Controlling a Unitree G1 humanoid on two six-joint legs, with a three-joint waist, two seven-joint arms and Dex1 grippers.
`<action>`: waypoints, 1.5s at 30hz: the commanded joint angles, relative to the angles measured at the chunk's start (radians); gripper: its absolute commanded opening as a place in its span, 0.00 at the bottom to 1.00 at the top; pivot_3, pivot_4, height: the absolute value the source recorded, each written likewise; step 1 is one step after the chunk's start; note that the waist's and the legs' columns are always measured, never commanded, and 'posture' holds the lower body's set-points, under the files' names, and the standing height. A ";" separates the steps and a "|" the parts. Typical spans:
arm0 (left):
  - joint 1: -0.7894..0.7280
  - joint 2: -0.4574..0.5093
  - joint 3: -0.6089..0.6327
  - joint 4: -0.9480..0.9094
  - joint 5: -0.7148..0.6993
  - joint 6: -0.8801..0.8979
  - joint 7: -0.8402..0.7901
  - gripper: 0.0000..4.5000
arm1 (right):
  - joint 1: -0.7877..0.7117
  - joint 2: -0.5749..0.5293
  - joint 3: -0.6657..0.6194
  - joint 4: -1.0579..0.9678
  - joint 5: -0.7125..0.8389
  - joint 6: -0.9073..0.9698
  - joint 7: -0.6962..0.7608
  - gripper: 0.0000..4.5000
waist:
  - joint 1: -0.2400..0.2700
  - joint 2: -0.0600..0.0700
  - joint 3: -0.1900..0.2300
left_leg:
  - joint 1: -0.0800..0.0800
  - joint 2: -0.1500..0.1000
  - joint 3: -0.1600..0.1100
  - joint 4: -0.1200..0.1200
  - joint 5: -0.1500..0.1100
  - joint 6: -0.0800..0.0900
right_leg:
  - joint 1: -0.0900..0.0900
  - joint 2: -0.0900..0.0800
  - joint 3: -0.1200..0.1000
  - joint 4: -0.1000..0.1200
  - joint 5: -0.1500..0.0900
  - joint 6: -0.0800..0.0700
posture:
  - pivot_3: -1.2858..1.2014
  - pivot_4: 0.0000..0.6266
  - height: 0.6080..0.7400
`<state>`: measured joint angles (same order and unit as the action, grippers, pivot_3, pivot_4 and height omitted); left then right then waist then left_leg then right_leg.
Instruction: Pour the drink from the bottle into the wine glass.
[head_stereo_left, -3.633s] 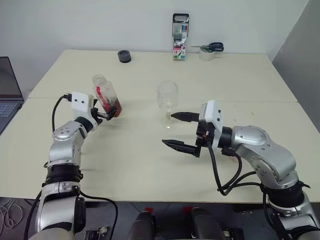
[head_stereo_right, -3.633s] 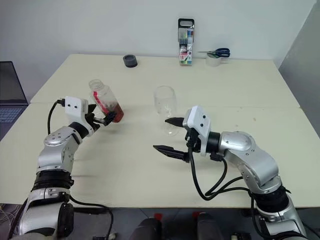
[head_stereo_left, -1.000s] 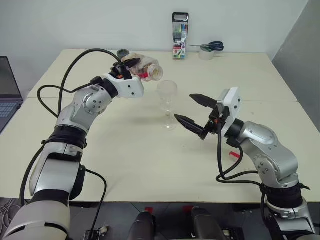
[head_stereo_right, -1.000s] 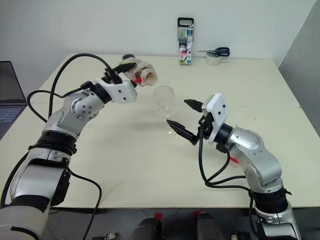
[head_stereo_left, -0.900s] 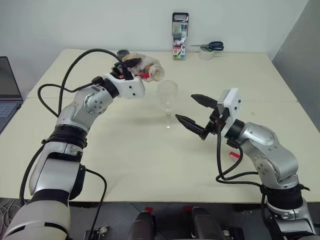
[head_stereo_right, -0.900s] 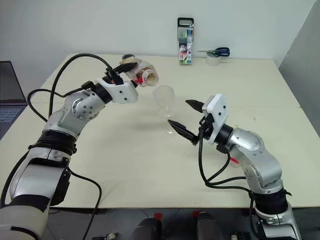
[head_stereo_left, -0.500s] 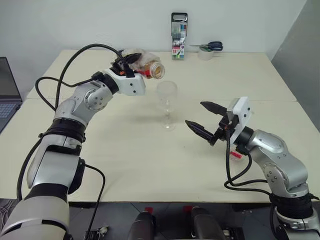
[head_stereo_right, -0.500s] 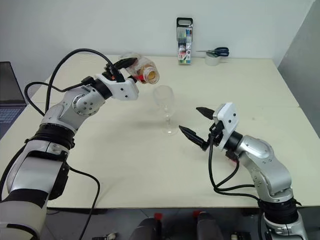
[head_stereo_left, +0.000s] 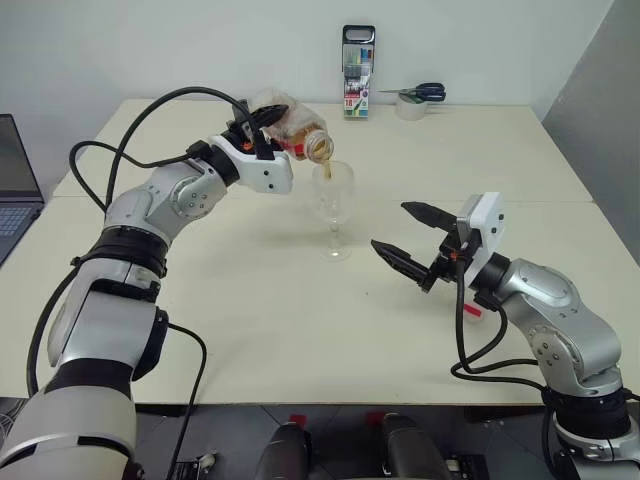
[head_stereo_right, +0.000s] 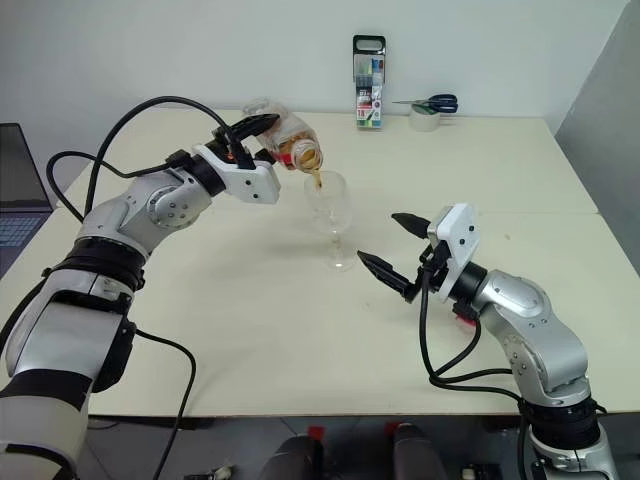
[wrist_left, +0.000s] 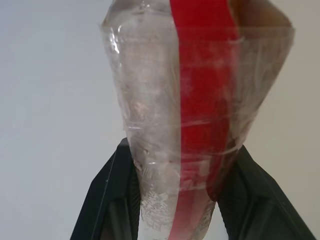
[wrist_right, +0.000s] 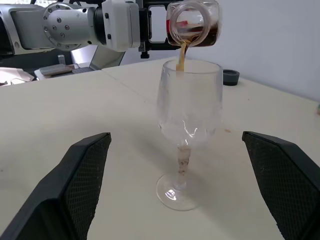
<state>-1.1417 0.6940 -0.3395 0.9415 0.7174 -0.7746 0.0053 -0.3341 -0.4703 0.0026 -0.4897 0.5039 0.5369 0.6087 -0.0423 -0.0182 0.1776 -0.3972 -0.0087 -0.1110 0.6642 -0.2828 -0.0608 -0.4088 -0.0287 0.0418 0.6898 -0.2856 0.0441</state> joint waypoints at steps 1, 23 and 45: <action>-0.042 0.023 0.005 -0.007 0.001 -0.014 0.035 0.37 | -0.014 -0.001 -0.012 -0.044 0.019 -0.003 -0.003 1.00 | 0.000 0.000 0.000 | 0.000 0.000 0.000 0.000 0.000 0.000 | 0.000 0.000 0.000 0.000 0.000 0.000 | 0.52 0.24 1.00; -0.114 0.034 -0.038 0.061 0.054 -0.031 0.089 0.37 | -0.052 0.068 0.032 -0.048 0.015 0.000 -0.039 1.00 | -0.008 0.000 0.000 | 0.000 0.000 0.000 0.000 0.000 0.000 | 0.000 0.000 0.000 0.001 0.000 0.000 | 0.52 0.24 1.00; -0.179 0.036 -0.086 0.122 0.089 -0.045 0.145 0.37 | -0.029 0.093 0.097 -0.079 -0.029 0.013 -0.100 1.00 | -0.009 0.000 0.000 | 0.000 0.000 0.000 0.000 0.000 -0.001 | -0.001 0.000 0.000 0.003 0.000 0.000 | 0.52 0.24 1.00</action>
<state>-1.2718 0.7089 -0.4293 1.0706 0.8072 -0.8158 0.1239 -0.3623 -0.3760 0.1021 -0.5281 0.4808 0.5551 0.5172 -0.0517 -0.0182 0.1775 -0.3973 -0.0090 -0.1110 0.6645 -0.2823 -0.0615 -0.4103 -0.0290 0.0418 0.6926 -0.2856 0.0442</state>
